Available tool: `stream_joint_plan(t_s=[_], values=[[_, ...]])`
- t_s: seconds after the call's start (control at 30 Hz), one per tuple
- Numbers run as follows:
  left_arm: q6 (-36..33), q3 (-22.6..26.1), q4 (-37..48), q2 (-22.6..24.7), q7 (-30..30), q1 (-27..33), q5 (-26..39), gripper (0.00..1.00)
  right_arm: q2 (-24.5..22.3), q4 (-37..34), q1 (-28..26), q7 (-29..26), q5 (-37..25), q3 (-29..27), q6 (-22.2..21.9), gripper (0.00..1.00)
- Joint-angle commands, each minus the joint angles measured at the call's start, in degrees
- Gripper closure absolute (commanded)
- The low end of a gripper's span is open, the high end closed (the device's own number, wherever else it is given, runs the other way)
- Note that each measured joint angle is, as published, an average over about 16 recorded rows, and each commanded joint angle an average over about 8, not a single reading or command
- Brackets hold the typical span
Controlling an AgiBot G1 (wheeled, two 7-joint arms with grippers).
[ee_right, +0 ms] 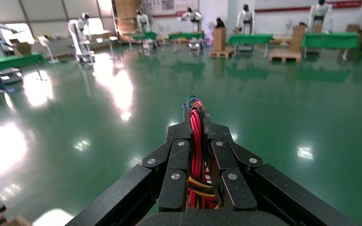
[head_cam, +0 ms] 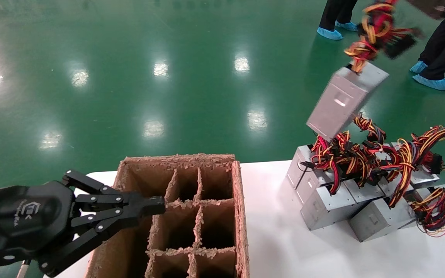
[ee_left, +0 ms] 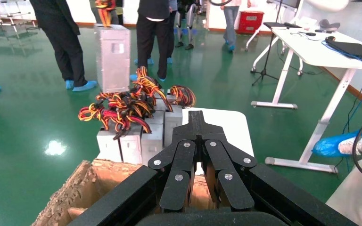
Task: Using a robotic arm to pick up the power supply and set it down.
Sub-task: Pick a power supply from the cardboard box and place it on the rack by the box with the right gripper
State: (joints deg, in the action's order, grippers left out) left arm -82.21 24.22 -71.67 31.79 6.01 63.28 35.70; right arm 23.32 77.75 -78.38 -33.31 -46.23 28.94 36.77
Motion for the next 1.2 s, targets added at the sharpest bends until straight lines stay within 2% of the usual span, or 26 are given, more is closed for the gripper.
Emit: stream_joint_plan(t_s=[0.03,0.33,0.57,0.9,1.07,1.2], values=[[0.0,0.0,0.0,0.0,0.0,0.0,0.0,1.0,-2.92,0.01,1.09,-0.09,1.11,-0.82,1.41,1.0],[0.0,0.0,0.0,0.0,0.0,0.0,0.0,1.0,-14.34,-0.29,9.23,3.02,7.84,-2.8,6.26,1.0],[0.0,0.0,0.0,0.0,0.0,0.0,0.0,1.0,-22.75,-0.61,15.34,7.32,15.35,-1.15,9.53,1.0],[0.0,0.0,0.0,0.0,0.0,0.0,0.0,1.0,-31.8,-0.7,18.23,14.56,26.54,9.11,15.95,1.0],[0.0,0.0,0.0,0.0,0.0,0.0,0.0,1.0,-33.12,-0.62,18.02,18.98,30.94,15.04,17.16,1.0],[0.0,0.0,0.0,0.0,0.0,0.0,0.0,1.0,-32.1,-0.45,17.92,22.75,34.06,18.96,15.43,1.0]])
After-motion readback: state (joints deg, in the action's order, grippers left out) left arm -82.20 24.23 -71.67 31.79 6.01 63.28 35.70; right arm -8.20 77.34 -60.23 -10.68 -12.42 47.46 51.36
